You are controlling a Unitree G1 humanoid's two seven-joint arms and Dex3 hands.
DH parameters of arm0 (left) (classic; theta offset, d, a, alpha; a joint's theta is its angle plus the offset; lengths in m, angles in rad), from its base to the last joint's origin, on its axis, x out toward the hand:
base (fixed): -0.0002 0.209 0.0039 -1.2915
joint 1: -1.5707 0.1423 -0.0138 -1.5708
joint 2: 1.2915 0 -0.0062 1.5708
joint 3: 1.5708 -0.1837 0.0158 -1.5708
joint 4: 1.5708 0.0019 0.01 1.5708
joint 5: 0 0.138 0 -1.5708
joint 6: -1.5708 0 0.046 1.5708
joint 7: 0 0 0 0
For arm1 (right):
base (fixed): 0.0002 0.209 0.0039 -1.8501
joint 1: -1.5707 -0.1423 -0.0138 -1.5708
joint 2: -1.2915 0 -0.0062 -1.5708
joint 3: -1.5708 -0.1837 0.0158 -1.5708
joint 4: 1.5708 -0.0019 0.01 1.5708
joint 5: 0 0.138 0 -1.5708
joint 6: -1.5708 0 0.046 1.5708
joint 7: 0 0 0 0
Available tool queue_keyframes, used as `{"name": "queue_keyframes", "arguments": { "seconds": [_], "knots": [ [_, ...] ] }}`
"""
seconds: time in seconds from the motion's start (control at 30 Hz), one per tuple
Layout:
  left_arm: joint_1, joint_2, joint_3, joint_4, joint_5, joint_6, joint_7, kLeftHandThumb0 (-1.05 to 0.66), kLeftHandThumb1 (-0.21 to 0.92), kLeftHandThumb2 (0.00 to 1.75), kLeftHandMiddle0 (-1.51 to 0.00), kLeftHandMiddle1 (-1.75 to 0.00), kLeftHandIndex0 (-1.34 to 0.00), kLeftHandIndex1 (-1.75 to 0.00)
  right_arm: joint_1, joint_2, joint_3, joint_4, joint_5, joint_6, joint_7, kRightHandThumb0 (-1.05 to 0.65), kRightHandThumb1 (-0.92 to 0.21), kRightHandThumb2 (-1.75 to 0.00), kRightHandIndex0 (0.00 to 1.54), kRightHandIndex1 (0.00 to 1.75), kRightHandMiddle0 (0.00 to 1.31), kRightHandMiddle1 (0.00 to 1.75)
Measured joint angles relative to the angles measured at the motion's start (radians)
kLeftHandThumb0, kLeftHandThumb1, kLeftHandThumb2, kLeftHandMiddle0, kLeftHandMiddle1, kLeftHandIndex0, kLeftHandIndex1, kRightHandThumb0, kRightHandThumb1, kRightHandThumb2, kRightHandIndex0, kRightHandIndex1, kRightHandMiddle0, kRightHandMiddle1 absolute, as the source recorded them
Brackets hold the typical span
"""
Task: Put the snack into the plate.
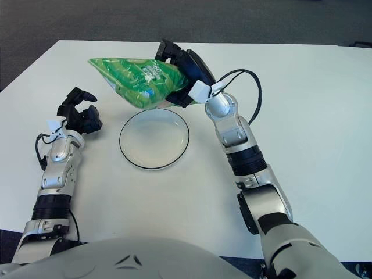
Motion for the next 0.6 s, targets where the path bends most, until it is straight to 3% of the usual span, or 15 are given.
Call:
{"name": "queue_keyframes", "arguments": {
  "seconds": [0.17, 0.4, 0.6],
  "knots": [
    [0.0, 0.0, -0.001, 0.0, 0.007, 0.0, 0.001, -0.5, 0.28, 1.37, -1.37, -1.75, -0.65, -1.75, -0.001, -0.011, 0.005, 0.049, -0.066, -0.109, -0.051, 0.0, 0.1, -1.75, 0.97, 1.62, 0.7, 1.75],
    [0.0, 0.0, -0.003, 0.001, 0.014, 0.0, 0.005, -0.5, 0.28, 1.37, -1.37, -1.75, -0.65, -1.75, -0.016, -0.034, 0.036, 0.193, -0.166, -0.366, -0.148, 0.0, 0.09, -1.75, 0.93, 1.67, 0.69, 1.75],
    [-0.001, 0.0, -0.003, 0.002, 0.014, -0.003, 0.009, -0.5, 0.27, 1.37, -1.37, -1.75, -0.65, -1.75, -0.046, -0.055, 0.042, 0.261, -0.228, -0.463, -0.177, 0.0, 0.07, -1.75, 0.91, 1.7, 0.68, 1.75]
  ]
}}
